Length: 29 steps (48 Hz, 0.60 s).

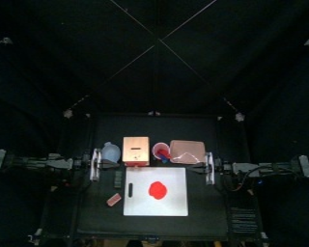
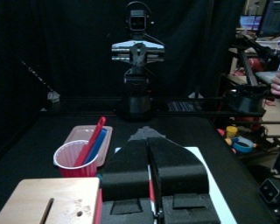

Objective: Get the cutter from the drawer then cut the dough then place the extra dough in the bowl
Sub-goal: Open the drawer

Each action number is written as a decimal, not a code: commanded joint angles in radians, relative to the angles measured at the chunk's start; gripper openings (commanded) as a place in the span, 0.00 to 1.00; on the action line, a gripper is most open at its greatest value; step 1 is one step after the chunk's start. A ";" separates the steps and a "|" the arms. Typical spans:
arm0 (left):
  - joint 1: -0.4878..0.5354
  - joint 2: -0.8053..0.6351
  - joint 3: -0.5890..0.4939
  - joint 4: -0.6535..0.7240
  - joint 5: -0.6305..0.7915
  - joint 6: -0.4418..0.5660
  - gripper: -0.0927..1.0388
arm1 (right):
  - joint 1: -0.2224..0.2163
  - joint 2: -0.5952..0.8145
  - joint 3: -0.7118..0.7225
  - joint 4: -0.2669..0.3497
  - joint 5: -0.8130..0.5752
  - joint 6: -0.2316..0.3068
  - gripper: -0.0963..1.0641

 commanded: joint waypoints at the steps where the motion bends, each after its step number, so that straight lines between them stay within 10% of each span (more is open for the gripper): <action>1: -0.009 0.032 -0.015 -0.018 -0.032 -0.017 0.02 | -0.009 0.029 -0.037 0.023 -0.015 0.012 0.07; 29: -0.041 0.160 0.032 -0.568 -0.054 -0.063 0.50 | -0.167 0.580 -0.434 0.021 -0.071 0.014 0.12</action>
